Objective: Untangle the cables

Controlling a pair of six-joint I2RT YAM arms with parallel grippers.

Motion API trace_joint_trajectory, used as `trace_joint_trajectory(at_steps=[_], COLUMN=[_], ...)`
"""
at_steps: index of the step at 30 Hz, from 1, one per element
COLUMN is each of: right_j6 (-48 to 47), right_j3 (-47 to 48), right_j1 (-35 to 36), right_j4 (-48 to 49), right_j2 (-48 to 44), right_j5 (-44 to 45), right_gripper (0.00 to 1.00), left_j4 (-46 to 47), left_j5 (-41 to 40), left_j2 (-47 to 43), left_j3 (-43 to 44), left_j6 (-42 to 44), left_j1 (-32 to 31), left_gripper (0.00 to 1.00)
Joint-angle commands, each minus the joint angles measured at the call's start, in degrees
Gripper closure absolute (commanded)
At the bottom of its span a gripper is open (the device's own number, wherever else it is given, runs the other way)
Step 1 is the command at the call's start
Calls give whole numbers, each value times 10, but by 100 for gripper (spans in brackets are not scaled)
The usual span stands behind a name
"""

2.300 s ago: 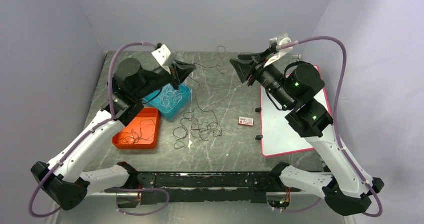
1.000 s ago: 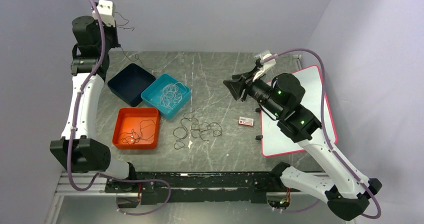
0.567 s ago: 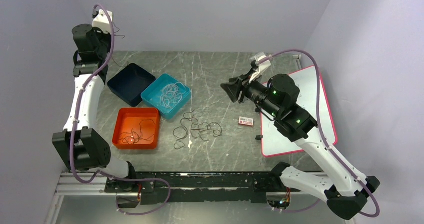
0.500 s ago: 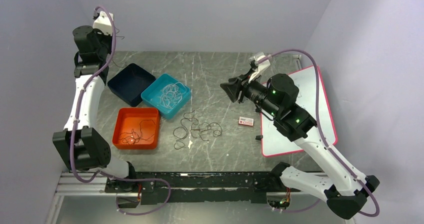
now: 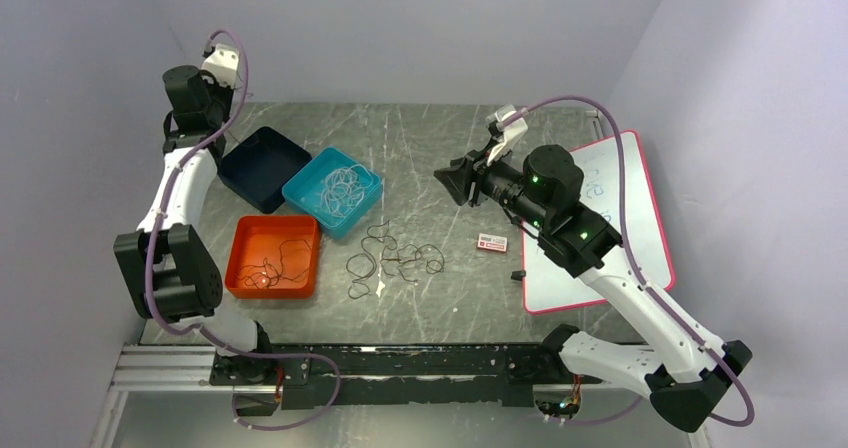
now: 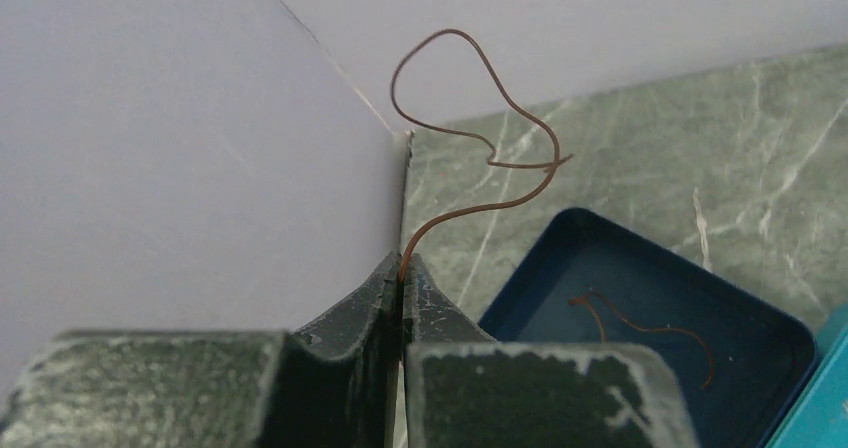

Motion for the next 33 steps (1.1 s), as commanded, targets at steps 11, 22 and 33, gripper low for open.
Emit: trace_joint_trajectory(at_steps=[11,22,33], right_j6=[-5,0,8], right_j3=[-8,-11,-15], right_j1=[-3,-2,-3], right_j4=[14,14,16], right_j2=[7,-1,-2], right_j5=[-14,-17,-22], right_gripper=[54,54,54], left_j4=[-58,-109,-148], left_j5=[76,96,77], left_j2=[-41,33,105], left_j3=[-88,-81,-51], left_j6=[-61,-72,-82], left_j1=[4,4,4], left_gripper=[93,93,83])
